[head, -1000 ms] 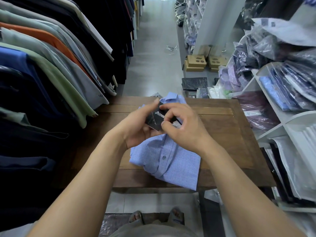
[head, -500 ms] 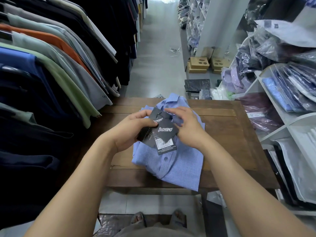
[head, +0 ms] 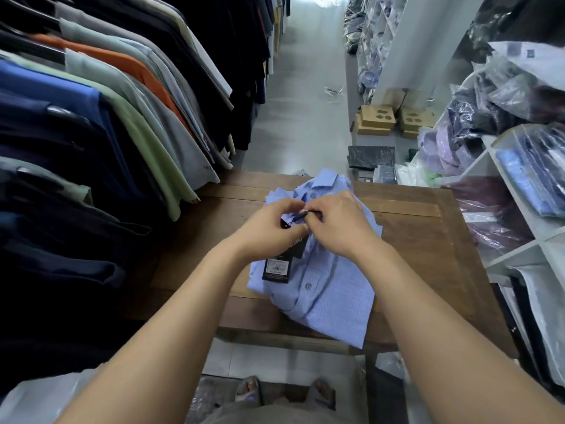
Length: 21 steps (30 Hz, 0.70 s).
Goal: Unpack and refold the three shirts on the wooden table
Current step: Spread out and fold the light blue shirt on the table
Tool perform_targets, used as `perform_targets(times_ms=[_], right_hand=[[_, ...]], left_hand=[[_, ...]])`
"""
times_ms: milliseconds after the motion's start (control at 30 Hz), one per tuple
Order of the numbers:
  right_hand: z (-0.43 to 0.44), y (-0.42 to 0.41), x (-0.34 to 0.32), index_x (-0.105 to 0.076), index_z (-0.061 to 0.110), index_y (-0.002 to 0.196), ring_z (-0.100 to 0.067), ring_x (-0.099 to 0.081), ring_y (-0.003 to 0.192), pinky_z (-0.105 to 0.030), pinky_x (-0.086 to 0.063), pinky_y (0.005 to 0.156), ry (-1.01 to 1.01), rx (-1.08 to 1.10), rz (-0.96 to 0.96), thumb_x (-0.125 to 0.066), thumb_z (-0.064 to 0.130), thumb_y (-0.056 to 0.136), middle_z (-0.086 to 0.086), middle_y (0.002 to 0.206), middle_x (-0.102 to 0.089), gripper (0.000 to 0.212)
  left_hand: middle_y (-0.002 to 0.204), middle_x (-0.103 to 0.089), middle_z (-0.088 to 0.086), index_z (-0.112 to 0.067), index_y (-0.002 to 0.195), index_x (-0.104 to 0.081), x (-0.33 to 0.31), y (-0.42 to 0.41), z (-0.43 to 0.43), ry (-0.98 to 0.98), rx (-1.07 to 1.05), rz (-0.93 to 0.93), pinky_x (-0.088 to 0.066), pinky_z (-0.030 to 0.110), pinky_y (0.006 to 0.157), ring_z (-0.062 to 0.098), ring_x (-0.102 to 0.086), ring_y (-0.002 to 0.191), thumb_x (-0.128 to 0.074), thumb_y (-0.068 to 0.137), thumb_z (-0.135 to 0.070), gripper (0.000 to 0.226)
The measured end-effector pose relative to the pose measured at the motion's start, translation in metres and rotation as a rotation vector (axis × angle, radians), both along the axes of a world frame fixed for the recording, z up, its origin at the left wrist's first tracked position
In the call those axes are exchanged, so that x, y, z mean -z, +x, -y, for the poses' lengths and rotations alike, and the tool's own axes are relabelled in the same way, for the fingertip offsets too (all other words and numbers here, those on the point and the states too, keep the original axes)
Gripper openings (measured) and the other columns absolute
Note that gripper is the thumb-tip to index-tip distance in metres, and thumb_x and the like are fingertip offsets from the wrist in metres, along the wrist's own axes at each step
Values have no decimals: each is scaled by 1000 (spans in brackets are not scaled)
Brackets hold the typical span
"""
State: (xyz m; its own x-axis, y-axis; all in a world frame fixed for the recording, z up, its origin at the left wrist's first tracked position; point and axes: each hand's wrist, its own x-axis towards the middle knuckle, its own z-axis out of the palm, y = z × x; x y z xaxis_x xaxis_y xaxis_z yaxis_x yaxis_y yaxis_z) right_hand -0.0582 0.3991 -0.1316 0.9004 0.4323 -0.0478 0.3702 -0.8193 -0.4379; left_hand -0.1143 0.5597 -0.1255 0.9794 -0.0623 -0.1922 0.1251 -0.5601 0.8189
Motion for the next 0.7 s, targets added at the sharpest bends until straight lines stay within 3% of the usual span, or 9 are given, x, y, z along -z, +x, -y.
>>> perform_targets(times_ms=[67,167,267,400,533,633,700], right_hand=[[6,3,5,-72,34,99,-25,-43,104,-43,-41,98,64,19,-20,-50,33,96,15,78,-58,22],[13,5,10,-72,33,95,-23,-43,109,-37,-39,99,184,76,-42,-53,33,96,11,95,-67,19],[19,7,18,-69,35,108,-19,-37,116,-33,-34,102,208,131,-20,-56,35,99,15,108,-63,16],[25,9,28,-68,27,118,-17,-38,118,-35,-33,106,231,140,81,-58,26,100,18,114,-62,20],[32,10,32,-75,16,109,-22,-48,110,-28,-39,95,317,164,234,-60,15,99,6,107,-72,18],[37,13,35,-77,13,103,-25,-52,108,-18,-31,91,306,136,286,-64,12,96,1,110,-72,15],[38,15,35,-77,11,104,-26,-56,108,-18,-32,90,303,122,267,-64,11,96,-3,113,-71,16]], left_hand=[[118,-64,-17,-26,137,-56,8,4,2,66,29,29,-40,2,73,-14,-60,92,-64,96,-33,42],[95,-69,-14,-27,117,-66,14,7,3,204,12,87,-45,17,71,1,-63,86,-59,99,-33,20],[80,-69,-12,-29,90,-69,6,9,1,77,-58,159,-48,19,67,1,-63,73,-57,100,-31,15],[65,-59,-10,-28,82,-68,-6,15,-3,46,-44,188,-45,29,62,7,-51,59,-58,100,-35,22],[71,-62,-15,-24,93,-71,-1,17,-9,118,-102,215,-43,26,63,-4,-53,63,-57,101,-34,19],[83,-67,-16,-22,98,-74,6,15,-17,170,-105,206,-41,24,69,-9,-55,71,-58,102,-33,19],[86,-69,-15,-23,99,-74,9,14,-18,178,-117,211,-43,25,71,-8,-56,73,-58,102,-32,19]])
